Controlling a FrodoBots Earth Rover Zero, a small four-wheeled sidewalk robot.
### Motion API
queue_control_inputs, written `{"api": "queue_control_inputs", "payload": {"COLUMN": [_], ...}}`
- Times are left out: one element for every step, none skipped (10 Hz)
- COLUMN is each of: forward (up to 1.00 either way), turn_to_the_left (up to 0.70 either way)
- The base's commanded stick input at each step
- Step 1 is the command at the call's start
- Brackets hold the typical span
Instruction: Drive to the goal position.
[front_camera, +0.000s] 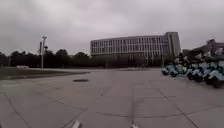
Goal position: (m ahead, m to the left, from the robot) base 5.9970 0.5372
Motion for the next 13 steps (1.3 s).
{"api": "queue_control_inputs", "payload": {"forward": [0.0, 0.0, 0.0, 0.0, 0.0, 0.0, 0.0, 0.0, 0.0, 0.0, 0.0, 0.7, 0.7], "turn_to_the_left": [-0.24, -0.02, 0.0, 0.0, 0.0, 0.0, 0.0, 0.0, 0.0, 0.0, 0.0, 0.0, 0.0]}}
